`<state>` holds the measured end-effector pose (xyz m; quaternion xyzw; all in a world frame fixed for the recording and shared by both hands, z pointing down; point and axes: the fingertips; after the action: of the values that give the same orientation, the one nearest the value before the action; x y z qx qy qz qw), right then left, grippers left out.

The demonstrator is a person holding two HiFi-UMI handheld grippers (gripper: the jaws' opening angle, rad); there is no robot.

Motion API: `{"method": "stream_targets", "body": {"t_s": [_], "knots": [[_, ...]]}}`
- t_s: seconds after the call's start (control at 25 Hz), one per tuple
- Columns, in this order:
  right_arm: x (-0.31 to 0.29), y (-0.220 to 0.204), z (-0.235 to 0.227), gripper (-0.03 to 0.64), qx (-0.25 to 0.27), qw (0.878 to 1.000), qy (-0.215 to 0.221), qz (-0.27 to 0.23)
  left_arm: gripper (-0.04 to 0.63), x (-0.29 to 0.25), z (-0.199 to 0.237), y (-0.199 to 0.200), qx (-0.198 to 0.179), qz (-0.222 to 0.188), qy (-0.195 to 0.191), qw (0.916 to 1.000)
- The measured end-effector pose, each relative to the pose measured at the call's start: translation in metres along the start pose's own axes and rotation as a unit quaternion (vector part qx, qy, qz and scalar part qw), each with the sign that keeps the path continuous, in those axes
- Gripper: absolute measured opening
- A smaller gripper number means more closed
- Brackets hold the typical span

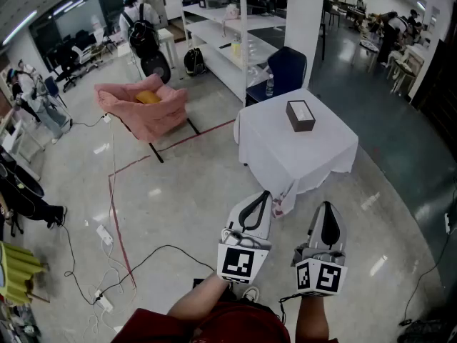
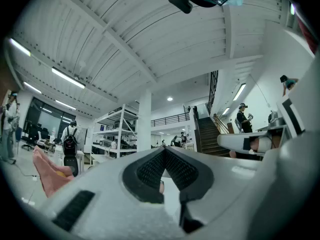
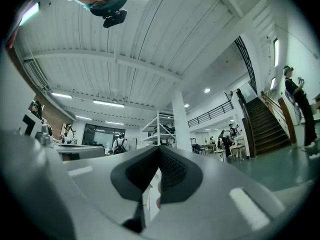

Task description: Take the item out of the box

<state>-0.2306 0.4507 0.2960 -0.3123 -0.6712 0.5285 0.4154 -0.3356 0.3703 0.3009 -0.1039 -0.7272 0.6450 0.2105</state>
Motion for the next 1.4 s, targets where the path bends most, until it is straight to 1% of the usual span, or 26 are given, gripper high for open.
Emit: {"method": "stream_targets", "body": {"t_s": [0.12,0.24,0.36,0.6,0.88,1.04,1.4], "knots": [[0.004,0.002,-0.003,0.0,-0.003,1.0,0.002,0.003,0.003,-0.001,-0.007,0.01,-0.01,-0.018,-0.001,0.9998],[0.007,0.005,-0.009,0.0,-0.003,1.0,0.005,0.004,0.003,-0.001,-0.014,0.014,-0.012,-0.017,0.001,0.9998],[0.014,0.005,-0.017,0.0,0.0,1.0,0.009,0.004,0.003,-0.001,-0.025,0.016,-0.014,-0.025,0.005,0.9996],[0.026,0.005,-0.028,0.0,-0.001,1.0,0.012,-0.001,0.003,-0.001,-0.046,0.015,-0.017,-0.025,0.002,0.9995],[0.029,-0.001,-0.036,0.0,-0.005,1.0,0.013,0.006,0.003,-0.002,-0.055,0.01,-0.02,-0.017,0.0,0.9996],[0.021,-0.009,-0.037,0.0,-0.002,1.0,0.019,0.014,0.003,-0.007,-0.053,0.005,-0.016,-0.018,0.003,0.9997],[-0.016,-0.031,-0.034,0.0,-0.003,0.999,0.03,0.032,0.003,-0.033,-0.027,-0.01,-0.002,-0.019,0.011,0.9998]]}}
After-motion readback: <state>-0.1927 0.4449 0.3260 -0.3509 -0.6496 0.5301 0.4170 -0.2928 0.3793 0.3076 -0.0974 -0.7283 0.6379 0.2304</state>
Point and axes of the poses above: the fingertips, and each gripper's own axes: x backward along the fingers, z to its left, y out of its top, and after that the axes turned 9 degrees about -y, right-handed
